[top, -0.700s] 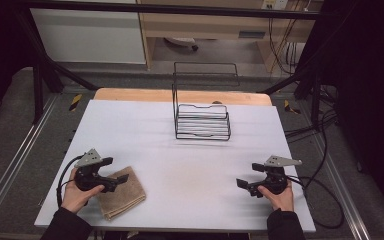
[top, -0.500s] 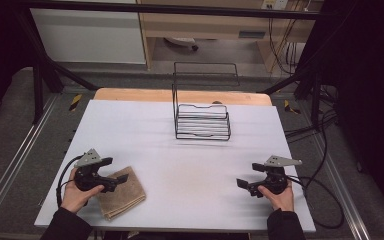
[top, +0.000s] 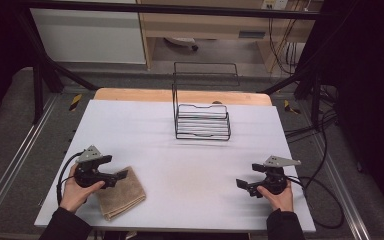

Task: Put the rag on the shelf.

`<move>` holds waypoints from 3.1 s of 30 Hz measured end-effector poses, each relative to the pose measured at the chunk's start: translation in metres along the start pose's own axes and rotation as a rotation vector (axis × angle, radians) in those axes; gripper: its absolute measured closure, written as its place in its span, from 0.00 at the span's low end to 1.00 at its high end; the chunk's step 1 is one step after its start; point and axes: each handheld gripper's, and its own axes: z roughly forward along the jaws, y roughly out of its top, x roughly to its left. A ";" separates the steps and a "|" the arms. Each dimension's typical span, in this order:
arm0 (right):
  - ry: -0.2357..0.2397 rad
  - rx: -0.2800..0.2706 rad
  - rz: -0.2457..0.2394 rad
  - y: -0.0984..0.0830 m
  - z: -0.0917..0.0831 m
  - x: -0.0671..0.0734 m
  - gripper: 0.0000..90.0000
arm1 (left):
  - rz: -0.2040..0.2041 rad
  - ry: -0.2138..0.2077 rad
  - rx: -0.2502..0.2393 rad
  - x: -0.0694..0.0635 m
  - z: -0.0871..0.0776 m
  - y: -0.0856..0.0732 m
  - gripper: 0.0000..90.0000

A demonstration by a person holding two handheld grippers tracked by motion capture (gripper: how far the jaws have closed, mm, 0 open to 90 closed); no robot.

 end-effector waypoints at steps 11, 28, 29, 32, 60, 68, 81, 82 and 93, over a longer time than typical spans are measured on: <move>-0.008 0.012 0.001 -0.001 0.001 0.001 0.01 | -0.016 0.019 0.062 0.003 0.011 0.000 0.31; -0.006 0.025 0.010 -0.001 0.005 0.002 0.01 | -0.024 -0.021 0.188 0.006 0.034 -0.003 0.63; -0.004 0.024 0.013 -0.001 0.005 0.002 0.01 | -0.024 -0.026 0.191 0.006 0.035 -0.003 0.66; -0.003 0.023 0.017 -0.001 0.005 0.003 0.01 | -0.026 -0.032 0.197 0.006 0.035 -0.002 0.69; -0.034 0.052 -0.031 0.031 0.053 0.073 0.01 | 0.011 -0.005 0.220 0.000 0.035 -0.002 0.88; -0.044 0.083 -0.051 0.047 0.085 0.106 0.01 | 0.033 0.004 0.226 -0.002 0.035 -0.002 0.88; 0.040 0.090 -0.056 0.063 0.143 0.162 0.11 | 0.052 0.007 0.223 -0.002 0.035 -0.002 0.88; 0.040 0.090 -0.056 0.063 0.143 0.162 0.11 | 0.052 0.007 0.223 -0.002 0.035 -0.002 0.87; 0.070 0.143 -0.112 0.059 0.186 0.202 0.28 | 0.056 0.012 0.224 -0.003 0.036 -0.002 0.87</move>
